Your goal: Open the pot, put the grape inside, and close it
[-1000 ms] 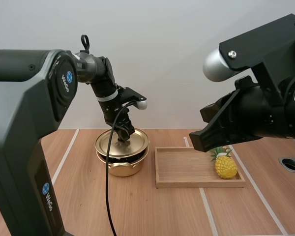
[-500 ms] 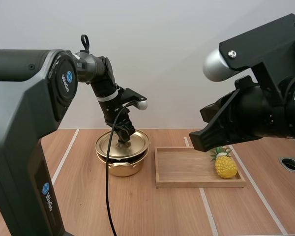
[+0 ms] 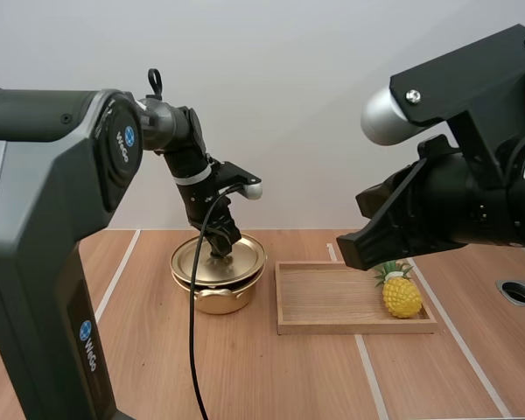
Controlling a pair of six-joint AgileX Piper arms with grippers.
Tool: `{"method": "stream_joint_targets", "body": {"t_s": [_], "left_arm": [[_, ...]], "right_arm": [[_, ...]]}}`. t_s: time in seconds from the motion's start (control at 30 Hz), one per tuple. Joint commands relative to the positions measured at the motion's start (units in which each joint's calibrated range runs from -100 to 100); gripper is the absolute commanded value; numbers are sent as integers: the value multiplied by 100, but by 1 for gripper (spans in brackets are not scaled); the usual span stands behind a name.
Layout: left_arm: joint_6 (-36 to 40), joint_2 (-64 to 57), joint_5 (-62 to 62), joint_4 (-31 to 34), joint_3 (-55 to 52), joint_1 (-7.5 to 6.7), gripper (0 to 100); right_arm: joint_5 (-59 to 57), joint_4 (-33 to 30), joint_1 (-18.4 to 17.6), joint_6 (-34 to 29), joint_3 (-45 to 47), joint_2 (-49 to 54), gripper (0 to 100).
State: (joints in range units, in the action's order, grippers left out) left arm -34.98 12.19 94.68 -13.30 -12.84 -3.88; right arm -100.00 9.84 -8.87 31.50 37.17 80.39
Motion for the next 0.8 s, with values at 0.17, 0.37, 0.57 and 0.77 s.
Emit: {"method": "stream_joint_targets", "body": {"t_s": [0.17,0.37,0.57,0.77], "left_arm": [[93,64,-267,32,-8,4,0],[93,64,-267,81,-8,4,0],[93,64,-947,295,-389,4,0],[93,64,-1135,331,-520,4,0]], "right_arm": [[0,64,17,0,6,43,0],[0,100,17,0,6,43,0],[0,100,17,0,6,43,0],[0,254,17,0,6,43,0]]}}
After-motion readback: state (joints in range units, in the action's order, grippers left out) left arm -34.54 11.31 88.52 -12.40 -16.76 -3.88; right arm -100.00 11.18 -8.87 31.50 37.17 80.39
